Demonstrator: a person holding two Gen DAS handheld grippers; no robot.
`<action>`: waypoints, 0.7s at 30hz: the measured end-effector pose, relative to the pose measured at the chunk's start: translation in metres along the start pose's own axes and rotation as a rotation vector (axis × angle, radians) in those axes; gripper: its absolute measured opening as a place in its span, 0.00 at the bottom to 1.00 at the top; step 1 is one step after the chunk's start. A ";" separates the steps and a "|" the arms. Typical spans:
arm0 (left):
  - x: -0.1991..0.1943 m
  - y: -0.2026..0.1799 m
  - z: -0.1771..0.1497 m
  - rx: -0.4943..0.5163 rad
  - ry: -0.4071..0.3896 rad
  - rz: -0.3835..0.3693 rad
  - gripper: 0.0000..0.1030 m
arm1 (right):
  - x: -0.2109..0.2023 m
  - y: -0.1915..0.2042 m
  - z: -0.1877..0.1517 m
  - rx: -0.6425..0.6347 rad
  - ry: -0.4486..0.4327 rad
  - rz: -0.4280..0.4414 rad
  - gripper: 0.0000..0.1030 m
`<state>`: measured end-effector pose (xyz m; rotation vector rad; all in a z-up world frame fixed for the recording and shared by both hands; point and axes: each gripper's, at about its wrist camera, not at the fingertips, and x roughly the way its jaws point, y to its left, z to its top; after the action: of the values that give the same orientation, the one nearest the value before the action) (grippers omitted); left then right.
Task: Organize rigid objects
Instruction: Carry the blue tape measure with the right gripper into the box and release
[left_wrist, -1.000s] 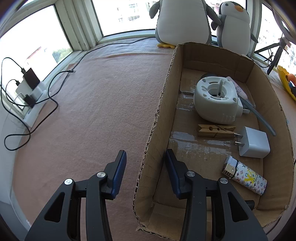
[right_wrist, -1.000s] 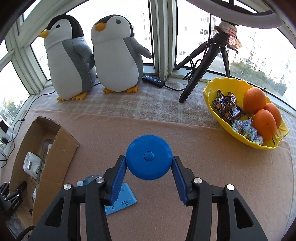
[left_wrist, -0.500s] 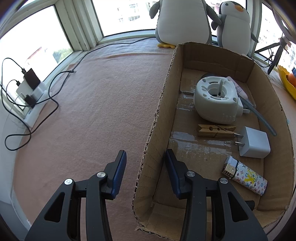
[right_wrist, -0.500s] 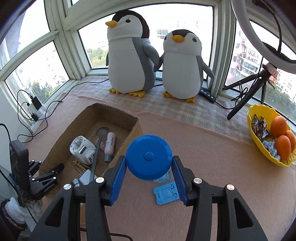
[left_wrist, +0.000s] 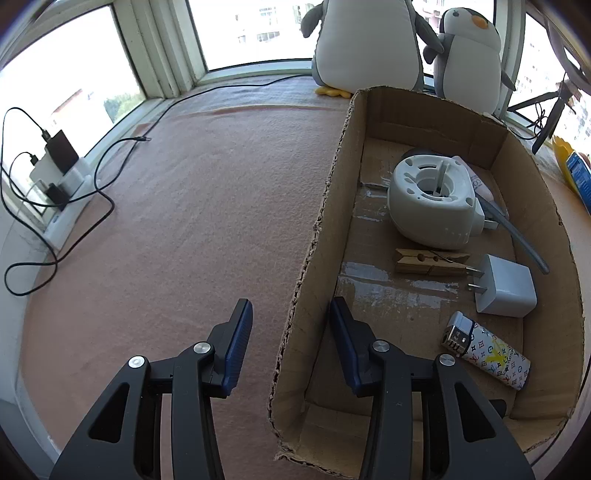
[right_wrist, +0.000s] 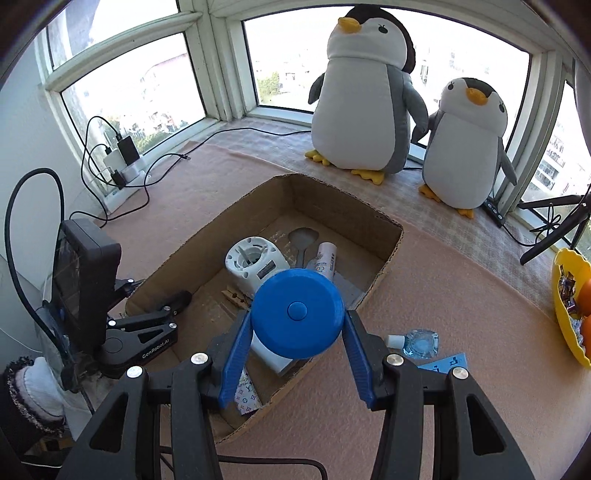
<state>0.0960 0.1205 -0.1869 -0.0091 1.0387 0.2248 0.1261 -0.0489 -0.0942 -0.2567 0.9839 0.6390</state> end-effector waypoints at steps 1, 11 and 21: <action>0.000 0.000 0.000 -0.002 0.000 -0.003 0.41 | 0.003 0.005 0.000 -0.009 0.007 0.009 0.44; 0.001 0.001 0.000 -0.008 0.000 -0.010 0.41 | 0.032 0.040 -0.002 -0.073 0.063 0.029 0.44; 0.001 0.000 0.000 -0.011 -0.001 -0.011 0.41 | 0.049 0.046 0.003 -0.083 0.095 0.024 0.45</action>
<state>0.0962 0.1206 -0.1879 -0.0250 1.0363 0.2208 0.1194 0.0081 -0.1303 -0.3518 1.0544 0.6953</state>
